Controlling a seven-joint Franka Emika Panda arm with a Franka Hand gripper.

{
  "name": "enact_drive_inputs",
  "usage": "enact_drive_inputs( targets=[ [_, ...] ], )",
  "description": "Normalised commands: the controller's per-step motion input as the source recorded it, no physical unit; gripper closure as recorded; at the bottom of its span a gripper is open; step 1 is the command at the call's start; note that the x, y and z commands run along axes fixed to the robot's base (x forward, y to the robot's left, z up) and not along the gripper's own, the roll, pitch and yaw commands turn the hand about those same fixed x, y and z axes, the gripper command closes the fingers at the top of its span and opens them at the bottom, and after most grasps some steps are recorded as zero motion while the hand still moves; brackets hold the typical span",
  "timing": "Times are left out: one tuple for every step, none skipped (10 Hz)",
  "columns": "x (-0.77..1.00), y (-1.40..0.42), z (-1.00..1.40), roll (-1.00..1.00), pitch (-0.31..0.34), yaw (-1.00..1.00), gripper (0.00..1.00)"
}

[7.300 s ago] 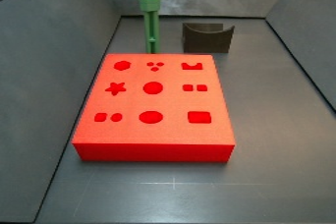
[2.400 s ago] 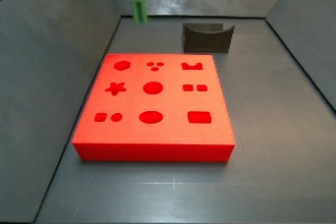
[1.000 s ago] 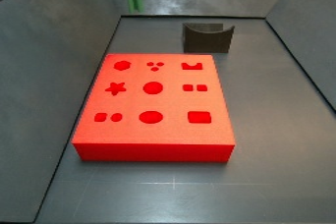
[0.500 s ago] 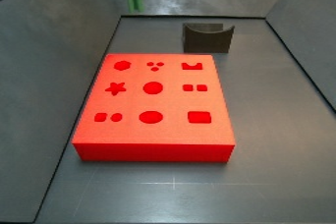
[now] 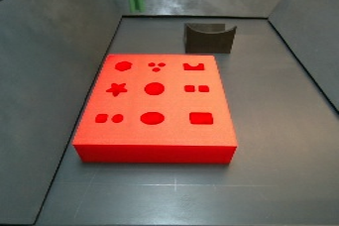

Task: Pick up the 3 prong object. Move up. Move to above the board. Insert the 3 prong object.
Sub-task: Move to above the board.

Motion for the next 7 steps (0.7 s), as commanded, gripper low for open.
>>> enact_drive_inputs(
  targets=[
    [0.04, 0.0, -0.01, -0.09, 0.036, 0.34, 1.0],
    [0.04, 0.0, -0.01, -0.09, 0.036, 0.34, 1.0],
    [0.04, 0.0, -0.01, -0.09, 0.036, 0.34, 1.0],
    [0.04, 0.0, -0.01, -0.09, 0.036, 0.34, 1.0],
    [0.04, 0.0, -0.01, -0.09, 0.036, 0.34, 1.0],
    [0.04, 0.0, -0.01, -0.09, 0.036, 0.34, 1.0],
    [0.04, 0.0, -0.01, -0.09, 0.036, 0.34, 1.0]
  ],
)
